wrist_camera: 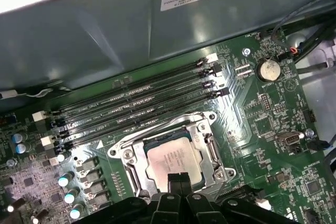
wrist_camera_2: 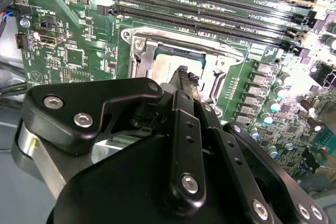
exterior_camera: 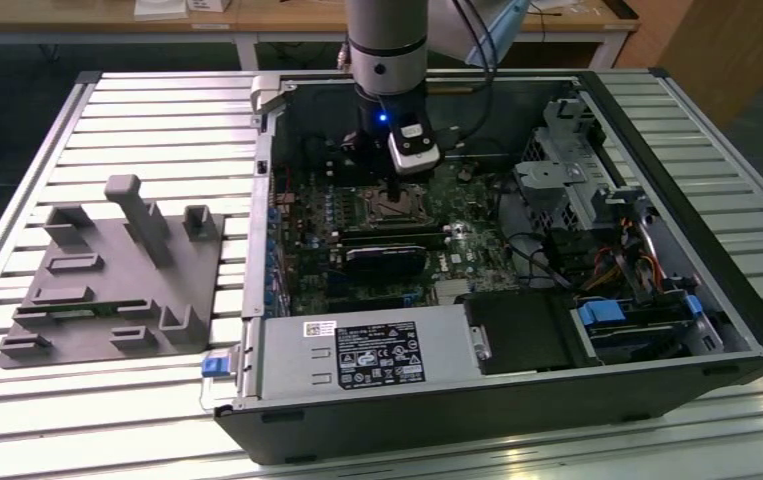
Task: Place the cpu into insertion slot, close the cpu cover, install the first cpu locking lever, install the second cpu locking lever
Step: 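Install the first cpu locking lever, then install the second cpu locking lever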
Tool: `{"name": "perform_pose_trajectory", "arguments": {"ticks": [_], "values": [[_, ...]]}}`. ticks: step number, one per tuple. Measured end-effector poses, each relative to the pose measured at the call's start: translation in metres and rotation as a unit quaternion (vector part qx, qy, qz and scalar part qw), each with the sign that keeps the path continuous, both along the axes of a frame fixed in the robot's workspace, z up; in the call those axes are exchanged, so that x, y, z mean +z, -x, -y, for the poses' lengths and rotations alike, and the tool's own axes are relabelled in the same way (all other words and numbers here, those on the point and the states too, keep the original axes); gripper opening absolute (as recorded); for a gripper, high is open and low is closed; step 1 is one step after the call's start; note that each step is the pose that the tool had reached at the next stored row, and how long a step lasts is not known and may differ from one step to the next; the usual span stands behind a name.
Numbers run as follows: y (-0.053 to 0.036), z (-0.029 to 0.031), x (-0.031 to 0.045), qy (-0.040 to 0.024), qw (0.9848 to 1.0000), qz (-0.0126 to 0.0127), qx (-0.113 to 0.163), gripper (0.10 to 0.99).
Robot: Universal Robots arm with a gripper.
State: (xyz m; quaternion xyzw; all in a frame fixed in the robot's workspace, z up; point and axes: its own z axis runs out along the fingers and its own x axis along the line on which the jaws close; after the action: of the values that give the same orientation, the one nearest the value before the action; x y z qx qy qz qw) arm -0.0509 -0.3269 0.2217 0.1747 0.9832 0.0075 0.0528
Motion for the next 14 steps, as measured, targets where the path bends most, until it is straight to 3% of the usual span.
{"name": "perform_pose_trajectory", "arguments": {"ticks": [6, 14], "values": [[-0.0001, 0.0000, 0.0071, -0.0001, 1.0000, 0.0000, 0.000, 0.106], [-0.0001, 0.0000, 0.0073, -0.0001, 1.0000, 0.0000, 0.000, 0.106]]}}
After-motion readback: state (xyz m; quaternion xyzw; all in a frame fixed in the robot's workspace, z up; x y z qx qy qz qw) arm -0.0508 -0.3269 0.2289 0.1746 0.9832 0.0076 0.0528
